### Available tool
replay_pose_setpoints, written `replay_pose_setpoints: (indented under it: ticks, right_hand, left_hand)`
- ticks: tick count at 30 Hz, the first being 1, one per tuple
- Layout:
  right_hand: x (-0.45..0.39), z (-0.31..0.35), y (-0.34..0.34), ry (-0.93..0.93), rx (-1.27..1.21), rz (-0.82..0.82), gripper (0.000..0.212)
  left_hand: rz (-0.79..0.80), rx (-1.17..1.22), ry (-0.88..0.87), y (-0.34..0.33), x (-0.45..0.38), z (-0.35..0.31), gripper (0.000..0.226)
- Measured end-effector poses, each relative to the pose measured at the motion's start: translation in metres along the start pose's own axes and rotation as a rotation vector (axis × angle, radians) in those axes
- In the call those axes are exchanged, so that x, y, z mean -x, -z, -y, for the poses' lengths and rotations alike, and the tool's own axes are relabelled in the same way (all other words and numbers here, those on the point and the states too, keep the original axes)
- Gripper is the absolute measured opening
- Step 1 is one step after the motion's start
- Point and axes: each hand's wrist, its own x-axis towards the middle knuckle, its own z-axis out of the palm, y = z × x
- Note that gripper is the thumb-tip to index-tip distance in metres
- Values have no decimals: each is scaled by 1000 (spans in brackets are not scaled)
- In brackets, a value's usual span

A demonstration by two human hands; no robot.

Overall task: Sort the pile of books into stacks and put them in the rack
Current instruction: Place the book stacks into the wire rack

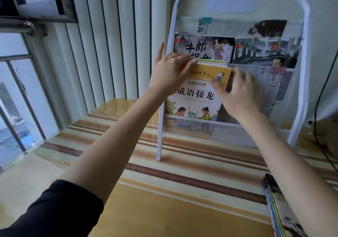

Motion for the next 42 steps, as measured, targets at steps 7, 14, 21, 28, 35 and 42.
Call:
replay_pose_setpoints:
  ticks: [7,14,21,28,35,42]
  right_hand:
    - [-20,51,-7,291,46,-157,50]
    - [-8,26,5,286,62,2,68]
    - [80,-21,-23,42,133,186,55]
    - [71,-40,-35,99,-66,188,75]
    - [83,-33,-25,105,-185,206,47]
    - [97,-18,-15,109,-210,208,47]
  left_hand:
    - [36,-42,-17,5,-6,4,49]
    - [133,-103,51,-2,26,9,71]
    - [145,-9,647,-23,119,6,67]
    - [-36,266,711,-38,130,-4,43]
    - [-222,292,600,-21,150,-16,40]
    - [-183,176,590,-4,163,-10,44]
